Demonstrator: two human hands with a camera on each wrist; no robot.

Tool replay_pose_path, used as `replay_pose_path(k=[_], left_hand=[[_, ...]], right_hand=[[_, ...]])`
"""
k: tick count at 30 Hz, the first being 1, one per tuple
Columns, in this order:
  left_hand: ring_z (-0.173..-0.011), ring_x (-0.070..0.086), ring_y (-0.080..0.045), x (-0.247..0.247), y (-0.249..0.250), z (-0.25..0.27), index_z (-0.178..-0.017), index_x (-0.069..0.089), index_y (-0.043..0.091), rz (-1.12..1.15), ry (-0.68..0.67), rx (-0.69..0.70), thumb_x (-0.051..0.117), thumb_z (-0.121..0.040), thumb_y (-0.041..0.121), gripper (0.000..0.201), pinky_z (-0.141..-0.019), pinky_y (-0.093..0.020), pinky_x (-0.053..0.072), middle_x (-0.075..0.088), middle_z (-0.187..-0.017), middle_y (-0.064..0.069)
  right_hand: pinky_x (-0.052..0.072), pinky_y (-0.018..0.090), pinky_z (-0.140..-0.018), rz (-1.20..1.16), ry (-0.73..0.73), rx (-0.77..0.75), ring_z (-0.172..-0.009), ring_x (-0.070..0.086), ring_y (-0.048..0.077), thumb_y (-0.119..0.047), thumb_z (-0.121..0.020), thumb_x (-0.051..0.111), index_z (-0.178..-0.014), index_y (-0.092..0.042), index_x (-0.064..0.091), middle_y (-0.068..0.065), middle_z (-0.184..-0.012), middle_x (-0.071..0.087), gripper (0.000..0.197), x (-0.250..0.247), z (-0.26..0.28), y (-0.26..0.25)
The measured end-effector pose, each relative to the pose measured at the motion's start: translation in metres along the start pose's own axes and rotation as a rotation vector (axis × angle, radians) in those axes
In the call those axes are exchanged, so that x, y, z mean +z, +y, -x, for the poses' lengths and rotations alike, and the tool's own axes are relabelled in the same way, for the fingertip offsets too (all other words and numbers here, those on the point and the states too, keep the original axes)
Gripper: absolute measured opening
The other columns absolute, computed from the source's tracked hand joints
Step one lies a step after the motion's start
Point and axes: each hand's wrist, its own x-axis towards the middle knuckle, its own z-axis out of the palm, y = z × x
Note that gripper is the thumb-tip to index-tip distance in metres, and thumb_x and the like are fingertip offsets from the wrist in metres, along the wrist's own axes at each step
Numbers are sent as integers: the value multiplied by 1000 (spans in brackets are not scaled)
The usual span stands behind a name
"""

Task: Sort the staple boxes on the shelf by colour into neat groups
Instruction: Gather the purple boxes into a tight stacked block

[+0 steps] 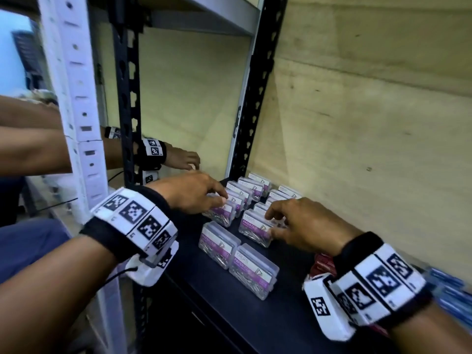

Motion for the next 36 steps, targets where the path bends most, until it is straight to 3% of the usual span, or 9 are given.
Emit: replay_pose_path(k=[3,6,10,13,18,22,28,32,36], left_hand=[[-120,53,-14,-1,-2,-7,-132,58,37,6,-47,0,46,-98,50,38,-103,-30,39,56,-137,6],[-119,53,-11,-1,-3,-11,-130,59,38,30,-67,3,46,-98,51,36,-106,-33,39,57,-137,9],[-116,52,-11,-2,2,-10,-128,58,39,-3,-84,9,43,-98,53,36,-105,-34,39,57,-133,11],[-115,52,-9,-2,9,-7,-127,58,40,8,-109,7,44,-98,54,35,-102,-31,39,57,-130,13],[-117,52,-9,-3,20,2,-127,59,38,22,-141,20,46,-98,53,35,-101,-29,38,57,-130,15],[-114,52,-8,-4,24,7,-125,59,40,32,-166,30,47,-97,53,33,-103,-33,39,58,-129,15],[-111,53,-6,-5,33,18,-127,59,39,43,-203,40,46,-98,51,33,-95,-25,37,60,-123,16],[-107,55,-5,-4,38,23,-125,60,36,27,-212,46,46,-99,48,31,-92,-24,38,61,-115,17],[-109,55,-6,-4,40,25,-124,59,36,18,-212,43,47,-99,48,30,-92,-24,37,62,-121,14]], right_hand=[[47,31,-92,-4,10,4,-97,56,12,-41,-92,64,-125,-32,57,-7,-119,65,34,3,-6,2],[46,31,-93,-22,28,9,-98,59,14,-37,-92,66,-120,-32,59,-7,-115,67,30,5,-11,4],[43,39,-105,-52,1,13,-102,62,15,-36,-91,67,-126,-35,56,-8,-108,71,36,4,-11,4],[38,42,-110,-59,-44,-3,-105,62,15,-39,-91,66,-129,-38,55,-9,-114,71,39,2,-5,4],[46,30,-95,-97,-106,-49,-96,60,8,-39,-91,67,-128,-41,56,-11,-117,68,38,-2,9,7],[50,29,-90,-90,-137,-75,-96,64,8,-40,-92,65,-129,-41,54,-13,-110,70,38,-4,19,6],[45,24,-77,-82,-157,-110,-94,63,8,-39,-94,63,-131,-40,53,-12,-112,69,38,-6,27,7],[49,24,-80,-97,-145,-129,-92,64,6,-40,-94,63,-131,-40,53,-12,-110,71,38,-3,30,8],[50,24,-82,-111,-143,-145,-91,65,4,-40,-94,63,-130,-41,54,-13,-108,72,37,-1,31,9]])
